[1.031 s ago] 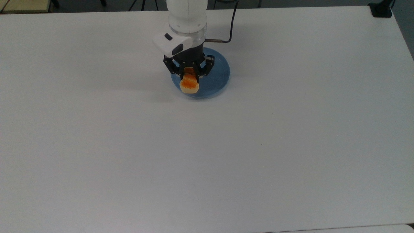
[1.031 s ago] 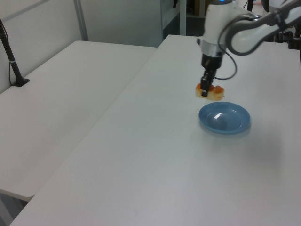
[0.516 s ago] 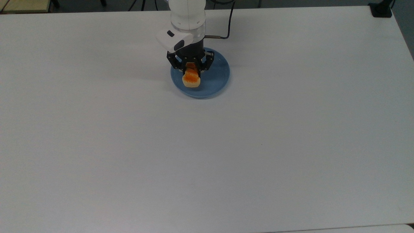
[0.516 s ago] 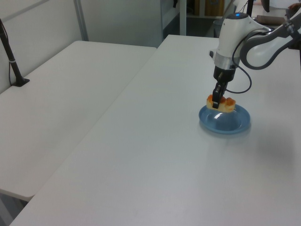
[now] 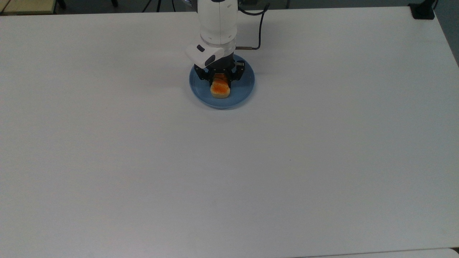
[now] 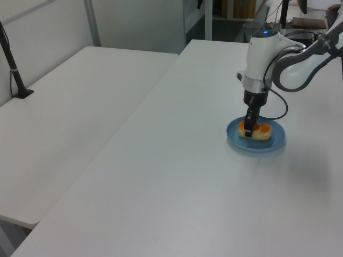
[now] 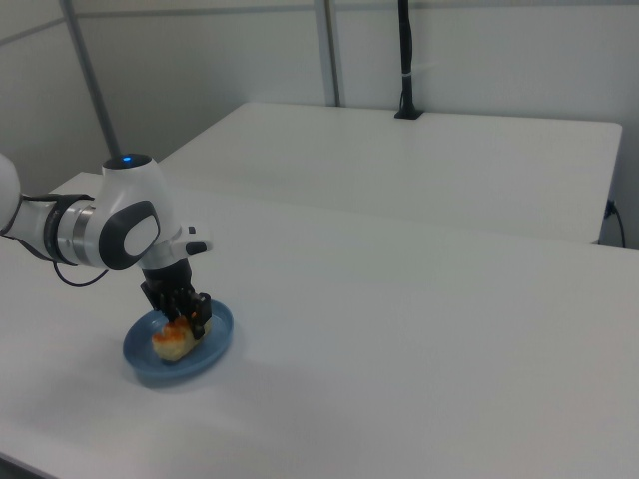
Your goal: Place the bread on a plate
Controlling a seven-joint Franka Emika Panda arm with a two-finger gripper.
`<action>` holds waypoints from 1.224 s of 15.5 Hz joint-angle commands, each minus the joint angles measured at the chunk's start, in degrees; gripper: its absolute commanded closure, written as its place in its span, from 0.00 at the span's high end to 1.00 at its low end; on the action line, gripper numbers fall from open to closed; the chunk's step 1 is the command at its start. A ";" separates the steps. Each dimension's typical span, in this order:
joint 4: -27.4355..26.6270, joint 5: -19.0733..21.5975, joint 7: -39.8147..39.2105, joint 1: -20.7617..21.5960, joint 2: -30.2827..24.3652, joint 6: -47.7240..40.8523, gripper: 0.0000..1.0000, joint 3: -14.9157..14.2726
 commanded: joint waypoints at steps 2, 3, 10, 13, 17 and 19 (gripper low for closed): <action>0.02 1.22 -0.03 0.67 -0.75 1.35 0.83 -0.50; 0.20 1.22 0.06 0.32 -1.01 1.17 1.00 -0.41; 12.03 1.22 -0.99 -0.21 -3.03 -15.48 1.00 -1.02; 21.26 0.35 -1.26 -1.61 -3.12 -25.79 1.00 -1.02; 32.07 -2.03 -3.00 -3.45 -3.04 -37.20 1.00 -1.11; 36.39 -2.12 -6.16 -4.60 -3.12 -43.71 1.00 -1.20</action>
